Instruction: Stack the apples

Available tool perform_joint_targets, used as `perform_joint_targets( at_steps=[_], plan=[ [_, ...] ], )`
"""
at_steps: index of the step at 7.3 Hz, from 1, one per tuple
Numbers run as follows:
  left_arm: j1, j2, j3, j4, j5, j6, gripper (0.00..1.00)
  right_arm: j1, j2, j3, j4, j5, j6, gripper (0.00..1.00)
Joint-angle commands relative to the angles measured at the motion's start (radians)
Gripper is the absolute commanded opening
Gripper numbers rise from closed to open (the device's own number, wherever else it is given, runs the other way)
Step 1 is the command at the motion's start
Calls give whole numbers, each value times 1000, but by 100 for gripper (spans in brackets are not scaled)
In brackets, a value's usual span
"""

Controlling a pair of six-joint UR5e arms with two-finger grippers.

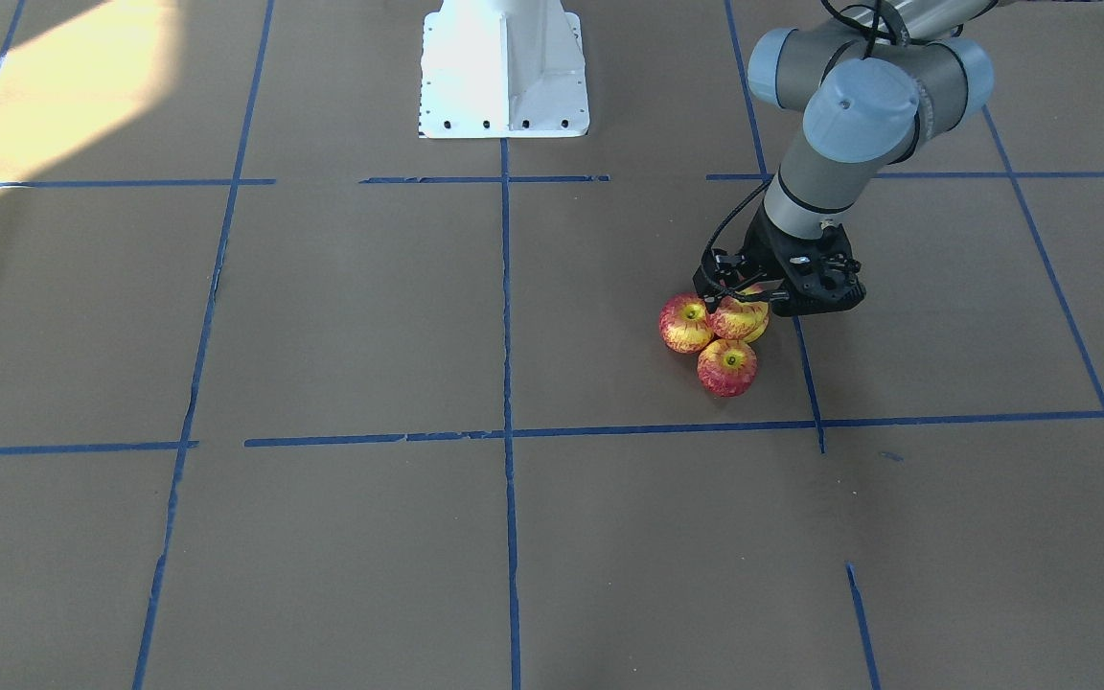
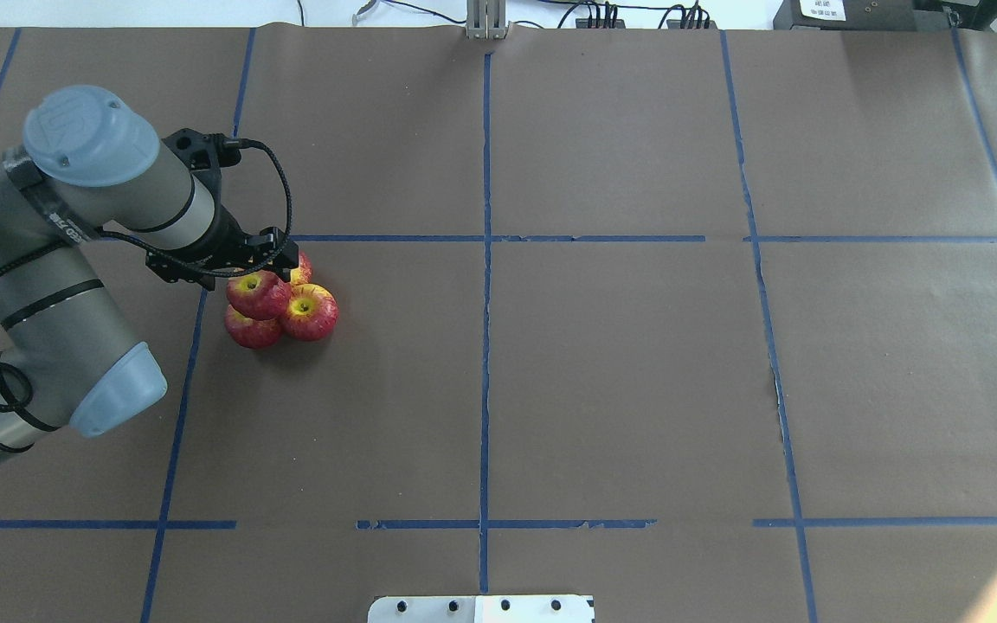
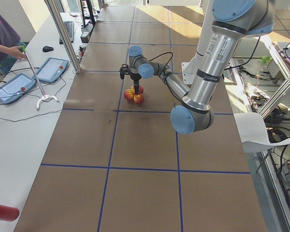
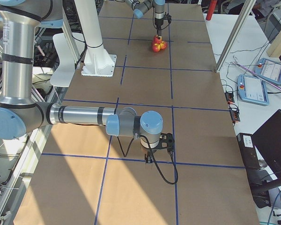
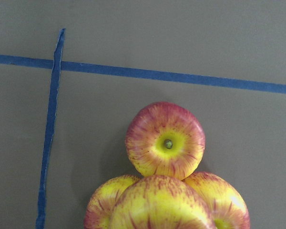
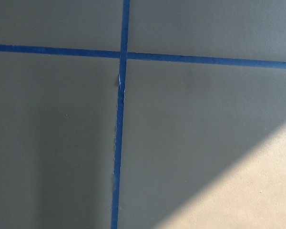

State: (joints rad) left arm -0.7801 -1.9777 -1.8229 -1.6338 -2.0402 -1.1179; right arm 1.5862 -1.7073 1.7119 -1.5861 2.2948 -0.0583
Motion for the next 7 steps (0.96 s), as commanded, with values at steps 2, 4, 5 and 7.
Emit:
perform_joint_targets(
  at_steps=[2,4,5,7],
  plan=[
    [-163,38,-44,11,-5,216,99,0,0,0,0,0,0,100],
    [-326,135,-29,40,-24,553,99,0,0,0,0,0,0,100],
    [-428,181,-29,107,-116,740,100,0,0,0,0,0,0,100],
    [-616,325,-7,129,-201,1054,100,0,0,0,0,0,0,100]
  ],
)
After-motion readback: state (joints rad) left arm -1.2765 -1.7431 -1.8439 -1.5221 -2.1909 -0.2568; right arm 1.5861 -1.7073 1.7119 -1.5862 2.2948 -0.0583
